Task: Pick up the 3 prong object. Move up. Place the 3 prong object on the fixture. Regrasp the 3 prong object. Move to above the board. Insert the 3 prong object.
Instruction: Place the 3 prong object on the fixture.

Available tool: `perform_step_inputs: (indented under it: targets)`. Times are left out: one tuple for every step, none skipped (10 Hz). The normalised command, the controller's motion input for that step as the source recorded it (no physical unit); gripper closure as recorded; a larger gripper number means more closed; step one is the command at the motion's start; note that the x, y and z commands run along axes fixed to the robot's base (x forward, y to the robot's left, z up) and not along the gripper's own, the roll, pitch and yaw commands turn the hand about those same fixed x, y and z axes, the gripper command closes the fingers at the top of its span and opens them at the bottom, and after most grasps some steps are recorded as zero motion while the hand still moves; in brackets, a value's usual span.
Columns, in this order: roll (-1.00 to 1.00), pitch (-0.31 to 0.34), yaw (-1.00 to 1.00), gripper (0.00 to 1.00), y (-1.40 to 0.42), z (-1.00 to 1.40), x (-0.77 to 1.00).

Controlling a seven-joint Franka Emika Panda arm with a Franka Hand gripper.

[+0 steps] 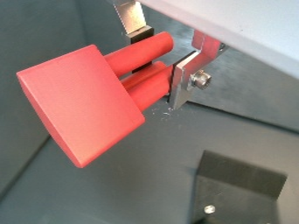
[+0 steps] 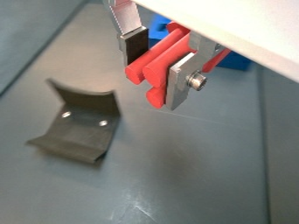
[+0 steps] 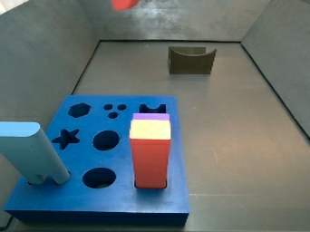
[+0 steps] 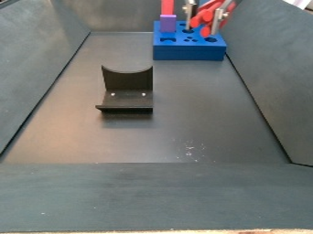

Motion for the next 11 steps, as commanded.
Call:
perform_step_inputs:
  targets:
    - [-0.20,0.037,1.00,1.00,0.06,0.01,1.00]
    - [-0.23,0.057,1.00,1.00,0.06,0.01,1.00]
    - [-0.25,0.076,1.00,1.00,0.05,0.01,1.00]
    - [-0.30,0.116,1.00,1.00,0.05,0.01,1.00]
    - [-0.32,0.140,0.97,1.00,0.04,0.01,1.00]
    - [-0.27,0.147,0.63,1.00,0.04,0.01,1.00]
    - [-0.23,0.150,0.41,1.00,0.04,0.01,1.00]
    - [-0.18,0.157,0.20,1.00,0.03,0.01,1.00]
    - [-0.17,0.157,0.14,1.00,0.03,0.01,1.00]
    - [-1.00,0.192,0.05,1.00,0.02,-0.06,1.00]
    - [-1.00,0.190,0.01,1.00,0.04,-0.06,1.00]
